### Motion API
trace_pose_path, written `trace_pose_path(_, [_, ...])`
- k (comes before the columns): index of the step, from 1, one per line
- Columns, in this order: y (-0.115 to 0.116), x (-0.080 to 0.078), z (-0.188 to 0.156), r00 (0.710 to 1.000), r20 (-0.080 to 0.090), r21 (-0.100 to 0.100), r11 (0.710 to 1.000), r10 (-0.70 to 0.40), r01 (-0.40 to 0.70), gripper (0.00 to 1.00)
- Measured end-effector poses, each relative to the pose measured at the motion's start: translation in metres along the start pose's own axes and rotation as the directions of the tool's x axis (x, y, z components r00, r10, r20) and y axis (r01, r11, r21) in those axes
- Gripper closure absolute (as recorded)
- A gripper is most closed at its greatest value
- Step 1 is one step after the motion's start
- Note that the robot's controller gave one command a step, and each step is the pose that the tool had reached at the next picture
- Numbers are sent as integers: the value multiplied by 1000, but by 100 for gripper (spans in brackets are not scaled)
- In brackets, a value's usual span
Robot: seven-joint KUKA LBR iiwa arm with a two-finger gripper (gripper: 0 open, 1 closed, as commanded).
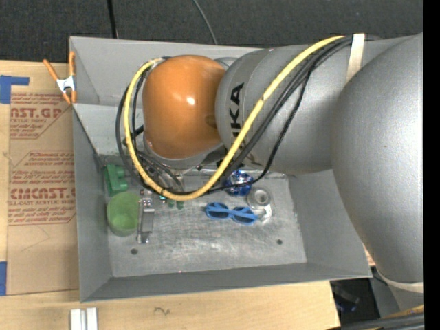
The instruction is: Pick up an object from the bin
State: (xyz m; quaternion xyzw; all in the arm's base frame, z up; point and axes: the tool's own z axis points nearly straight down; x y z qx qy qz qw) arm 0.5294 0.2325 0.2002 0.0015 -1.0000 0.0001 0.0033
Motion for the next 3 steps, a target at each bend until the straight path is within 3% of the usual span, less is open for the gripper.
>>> trace_pose_path(1, [10,-9,95,1000,16,-5,1000,2,-2,0])
trace_pose_path(2, [11,-10,95,1000,17,-6,1000,3,-2,100])
trace_pose_path(3, [-1,-4,-40,996,16,-2,996,-87,87,100])
